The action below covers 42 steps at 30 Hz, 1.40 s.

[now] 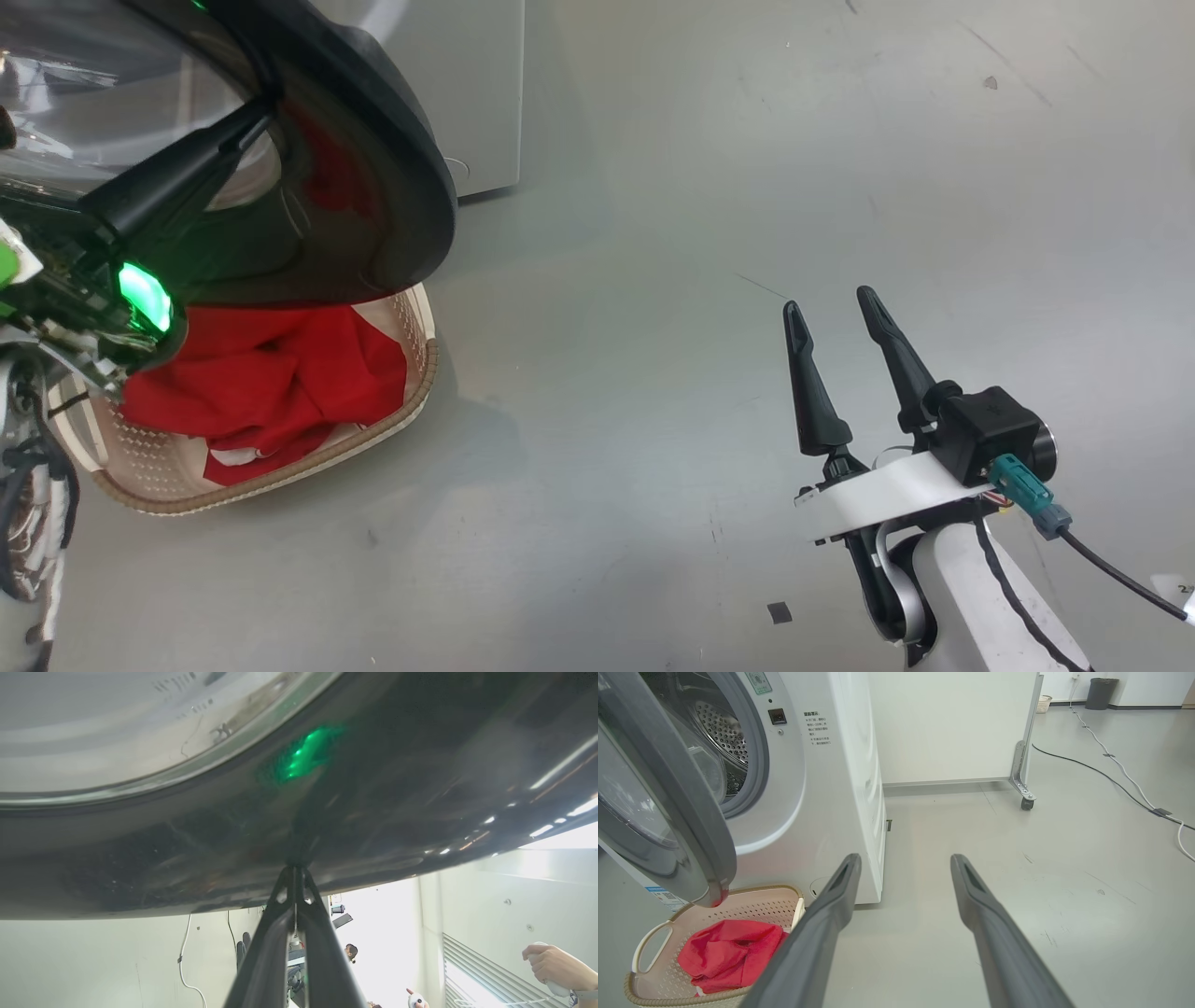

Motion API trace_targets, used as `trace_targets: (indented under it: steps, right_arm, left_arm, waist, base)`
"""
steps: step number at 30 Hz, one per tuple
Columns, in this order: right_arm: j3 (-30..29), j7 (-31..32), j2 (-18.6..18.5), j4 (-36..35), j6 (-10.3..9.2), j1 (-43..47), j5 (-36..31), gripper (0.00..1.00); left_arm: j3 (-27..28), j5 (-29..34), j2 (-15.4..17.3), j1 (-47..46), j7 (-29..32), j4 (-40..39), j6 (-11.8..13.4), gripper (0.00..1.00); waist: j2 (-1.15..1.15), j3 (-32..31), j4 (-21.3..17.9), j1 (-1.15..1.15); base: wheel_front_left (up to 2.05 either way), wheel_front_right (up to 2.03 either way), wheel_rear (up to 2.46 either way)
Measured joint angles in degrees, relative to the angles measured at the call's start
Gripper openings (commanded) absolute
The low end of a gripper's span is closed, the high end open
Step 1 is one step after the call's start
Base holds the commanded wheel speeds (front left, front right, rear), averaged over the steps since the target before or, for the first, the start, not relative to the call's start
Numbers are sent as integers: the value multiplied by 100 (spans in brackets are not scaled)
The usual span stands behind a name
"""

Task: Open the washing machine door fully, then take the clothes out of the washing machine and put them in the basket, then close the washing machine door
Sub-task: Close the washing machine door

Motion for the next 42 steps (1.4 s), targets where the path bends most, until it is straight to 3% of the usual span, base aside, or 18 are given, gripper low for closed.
trace_targets:
  steps: [17,28,42]
  right_arm:
    - [33,0,2,-3,-58,-69,33,100]
    - [-4,0,2,37,-99,-72,66,100]
    - [-205,0,1,110,-142,-63,-19,100]
  left_arm:
    - [-110,533,-157,-850,-419,965,-75,0]
    - [-168,461,-382,-952,-360,1402,-212,0]
    - [-56,120,-582,-642,-149,1573,-666,0]
  waist:
    - [0,56,-145,0]
    - [0,-18,-52,0]
    - [0,-219,305,0]
  base:
    - [0,0,0]
    - [0,0,0]
    - [0,0,0]
